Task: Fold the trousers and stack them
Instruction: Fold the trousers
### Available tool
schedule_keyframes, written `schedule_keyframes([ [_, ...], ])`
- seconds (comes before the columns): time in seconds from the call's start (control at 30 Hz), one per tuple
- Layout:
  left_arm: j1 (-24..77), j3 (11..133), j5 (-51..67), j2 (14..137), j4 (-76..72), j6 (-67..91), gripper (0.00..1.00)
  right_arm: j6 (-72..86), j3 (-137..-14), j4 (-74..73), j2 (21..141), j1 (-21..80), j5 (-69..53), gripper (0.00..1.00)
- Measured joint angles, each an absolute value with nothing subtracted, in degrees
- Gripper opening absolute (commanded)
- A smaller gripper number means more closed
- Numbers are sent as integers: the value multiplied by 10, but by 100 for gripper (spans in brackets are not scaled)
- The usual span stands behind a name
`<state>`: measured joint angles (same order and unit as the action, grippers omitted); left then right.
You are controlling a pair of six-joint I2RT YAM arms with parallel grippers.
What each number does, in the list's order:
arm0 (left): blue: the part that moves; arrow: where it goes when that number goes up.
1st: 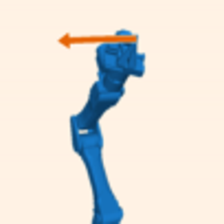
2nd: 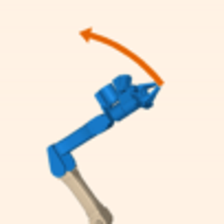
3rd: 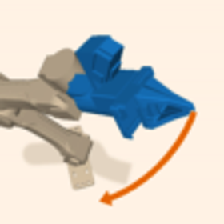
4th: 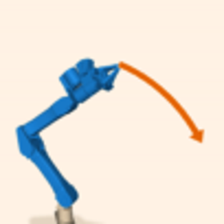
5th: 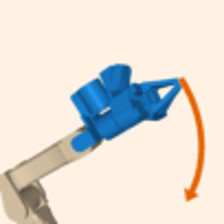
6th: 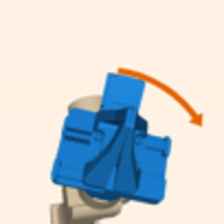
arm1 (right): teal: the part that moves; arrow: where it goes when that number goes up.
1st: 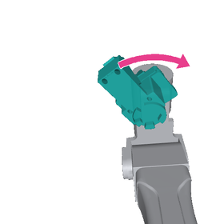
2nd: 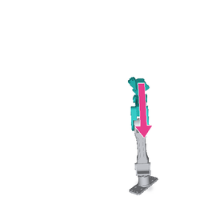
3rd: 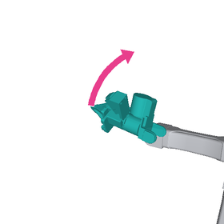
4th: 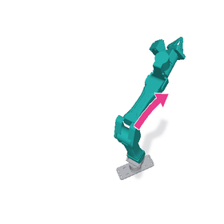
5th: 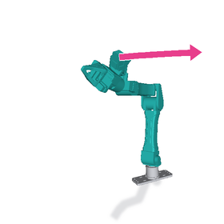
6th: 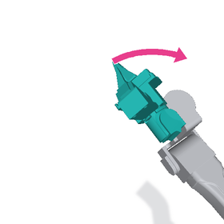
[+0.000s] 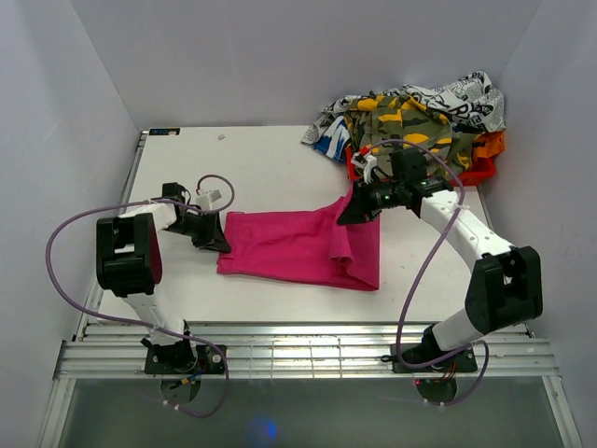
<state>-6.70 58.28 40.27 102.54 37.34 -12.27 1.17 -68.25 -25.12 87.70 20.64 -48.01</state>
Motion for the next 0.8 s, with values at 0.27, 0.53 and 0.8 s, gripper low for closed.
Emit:
schedule_keyframes([
  [0.27, -72, 603, 391, 1006, 410, -114, 50, -66, -665, -340, 839, 82, -481, 8],
  [0.53, -84, 623, 336, 991, 419, -115, 53, -110, -665, -393, 823, 61, -481, 8],
  [0.8, -76, 620, 375, 1043, 398, -100, 49, -120, -666, -407, 822, 61, -482, 8],
])
